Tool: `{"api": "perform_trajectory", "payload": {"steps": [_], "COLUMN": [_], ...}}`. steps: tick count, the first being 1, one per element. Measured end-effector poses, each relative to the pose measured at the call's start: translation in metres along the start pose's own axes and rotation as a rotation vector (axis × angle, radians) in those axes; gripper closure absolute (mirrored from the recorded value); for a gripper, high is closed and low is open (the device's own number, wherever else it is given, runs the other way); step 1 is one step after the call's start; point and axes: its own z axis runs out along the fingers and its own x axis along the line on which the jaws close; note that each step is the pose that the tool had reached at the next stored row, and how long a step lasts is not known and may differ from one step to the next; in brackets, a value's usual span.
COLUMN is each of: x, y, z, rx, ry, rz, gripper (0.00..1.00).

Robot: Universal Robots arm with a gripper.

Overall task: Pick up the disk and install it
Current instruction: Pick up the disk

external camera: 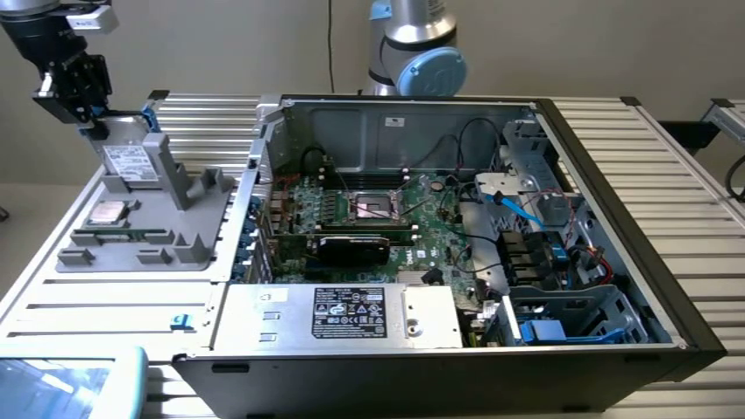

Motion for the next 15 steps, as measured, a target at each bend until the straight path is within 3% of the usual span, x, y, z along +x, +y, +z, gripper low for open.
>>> {"api": "perform_trajectory", "payload": {"steps": [11, 12, 15], "x": [0.0000, -0.0001, -0.0002], "y": [0.0000, 0.0002, 0.0003], "z": [0.0001, 0.0002, 0.0001], "rx": [-0.0004, -0.0005, -0.0004], "ry": [0.0007, 0.0032, 0.0245], "rz": [0.000, 0.000, 0.001], "gripper": [0.62, 0.62, 0.62]}}
